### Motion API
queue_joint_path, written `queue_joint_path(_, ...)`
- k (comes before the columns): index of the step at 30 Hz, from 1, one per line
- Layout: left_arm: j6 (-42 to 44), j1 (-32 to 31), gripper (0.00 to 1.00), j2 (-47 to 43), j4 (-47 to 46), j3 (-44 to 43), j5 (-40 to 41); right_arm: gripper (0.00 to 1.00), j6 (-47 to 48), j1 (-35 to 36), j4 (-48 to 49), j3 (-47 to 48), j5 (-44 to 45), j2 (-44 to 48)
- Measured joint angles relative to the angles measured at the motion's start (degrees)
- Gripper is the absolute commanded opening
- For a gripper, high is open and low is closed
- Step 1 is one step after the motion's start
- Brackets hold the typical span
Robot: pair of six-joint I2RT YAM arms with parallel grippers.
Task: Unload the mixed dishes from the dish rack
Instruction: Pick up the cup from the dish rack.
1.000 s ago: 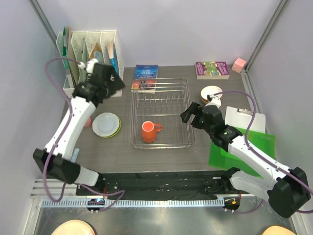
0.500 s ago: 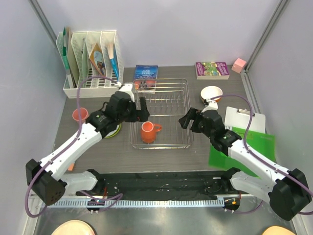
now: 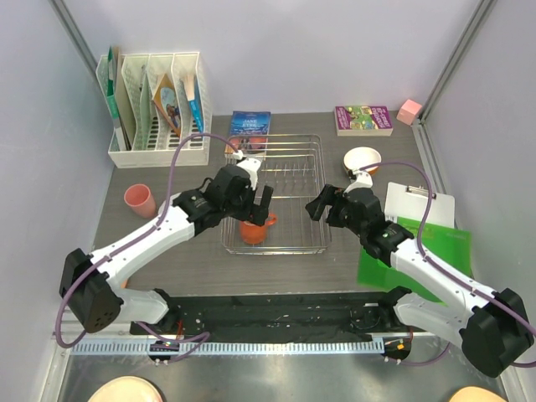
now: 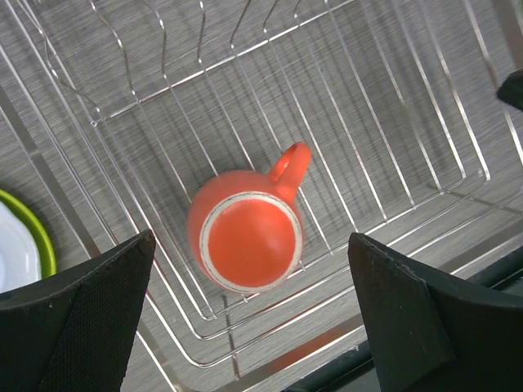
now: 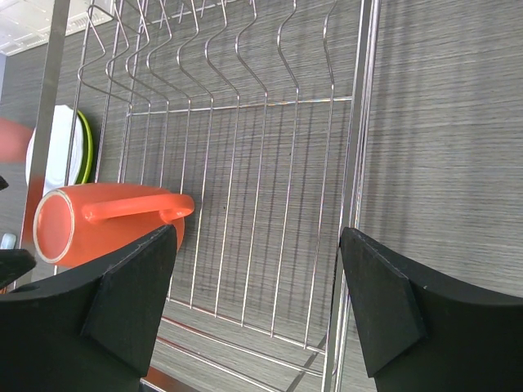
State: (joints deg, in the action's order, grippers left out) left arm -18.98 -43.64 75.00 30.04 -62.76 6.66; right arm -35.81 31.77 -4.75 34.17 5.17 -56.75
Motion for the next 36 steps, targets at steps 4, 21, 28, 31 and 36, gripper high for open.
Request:
queue_joint_path(4, 0.26, -0.24, 0.99, 1.84, 0.26, 0.11, 1.11, 0.86, 0.37, 0.0, -0.02, 0.0, -0.04, 0.02)
queue_joint_path(21, -0.98, -0.39, 0.6, 13.0, 1.55, 0.79, 0.5, 0.86, 1.25, 0.15, 0.42, -0.02, -0.11, 4.31)
queue_joint_path(28, -0.76, -0.39, 0.2, 13.0, 2.6, 0.2, -1.01, 0.86, 1.25, 0.22, 0.11, -0.02, 0.28, 6.43)
queue_joint_path(31, -0.5, -0.39, 0.16, 12.63, 3.85, -0.22, -2.27, 0.86, 1.33, 0.24, -0.52, 0.0, 0.37, 7.15)
queue_joint_path(36, -0.66, -0.39, 0.07, 8.48, 6.93, -2.69, -3.56, 0.86, 2.14, 0.26, -1.53, 0.04, 1.31, 9.07)
